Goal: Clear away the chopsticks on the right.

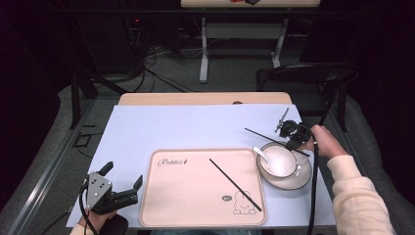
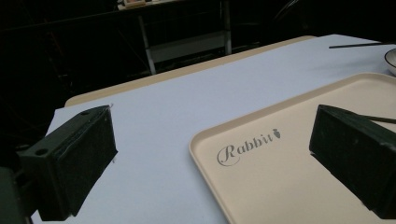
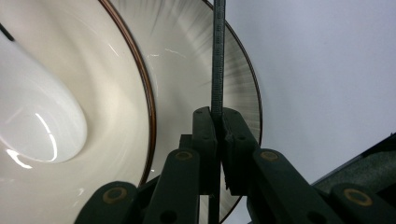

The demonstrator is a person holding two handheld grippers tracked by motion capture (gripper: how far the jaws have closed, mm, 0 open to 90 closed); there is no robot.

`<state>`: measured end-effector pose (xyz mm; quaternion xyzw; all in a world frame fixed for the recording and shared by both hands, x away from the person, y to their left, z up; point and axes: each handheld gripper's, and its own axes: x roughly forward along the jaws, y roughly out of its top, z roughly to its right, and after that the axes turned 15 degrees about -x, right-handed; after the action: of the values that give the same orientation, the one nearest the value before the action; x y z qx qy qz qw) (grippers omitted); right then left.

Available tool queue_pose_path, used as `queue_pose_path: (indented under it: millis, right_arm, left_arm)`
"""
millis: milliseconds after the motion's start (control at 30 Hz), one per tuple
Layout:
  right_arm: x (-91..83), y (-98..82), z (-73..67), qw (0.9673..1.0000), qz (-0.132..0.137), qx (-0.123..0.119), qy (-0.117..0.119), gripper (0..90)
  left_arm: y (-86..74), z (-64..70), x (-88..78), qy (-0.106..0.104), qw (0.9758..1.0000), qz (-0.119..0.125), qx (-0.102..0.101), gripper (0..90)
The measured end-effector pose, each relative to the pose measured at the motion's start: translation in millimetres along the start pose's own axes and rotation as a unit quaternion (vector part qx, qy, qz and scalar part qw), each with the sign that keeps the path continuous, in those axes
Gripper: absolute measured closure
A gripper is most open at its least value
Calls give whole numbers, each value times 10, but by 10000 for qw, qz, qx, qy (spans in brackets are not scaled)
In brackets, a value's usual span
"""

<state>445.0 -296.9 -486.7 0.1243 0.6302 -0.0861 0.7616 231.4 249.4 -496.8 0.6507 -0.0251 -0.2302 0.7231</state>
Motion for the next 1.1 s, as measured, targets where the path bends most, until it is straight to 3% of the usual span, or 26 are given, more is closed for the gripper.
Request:
queue_pose_path:
  millis: [267,400,467,533,767,967,1100]
  right_arm:
    - [-207,69,-6,9992,157,315,-166,853]
    - [-367,157,-30,9974,176,642,-282,853]
    - [-402,172,-30,9969,182,693,-323,853]
    - [-526,227,-50,9949,276,882,-398,853]
    - [-719,381,-170,9900,295,1288,-504,853]
    - [-881,550,-326,9826,330,1725,-606,853]
    - [-933,674,-424,9807,449,1786,-649,853]
  left_arm:
    - [0,-2,0,1,10000,1,-8,2]
    - [0,-1,0,-4,10000,2,-6,2]
    - [0,-2,0,-2,10000,2,-10,2]
    - [0,-3,0,-4,10000,0,-5,2]
    - [0,-3,-2,-7,10000,4,-4,2]
    - [0,0,3,-4,10000,-14,11,2]
    - [1,0,3,0,10000,-14,7,2]
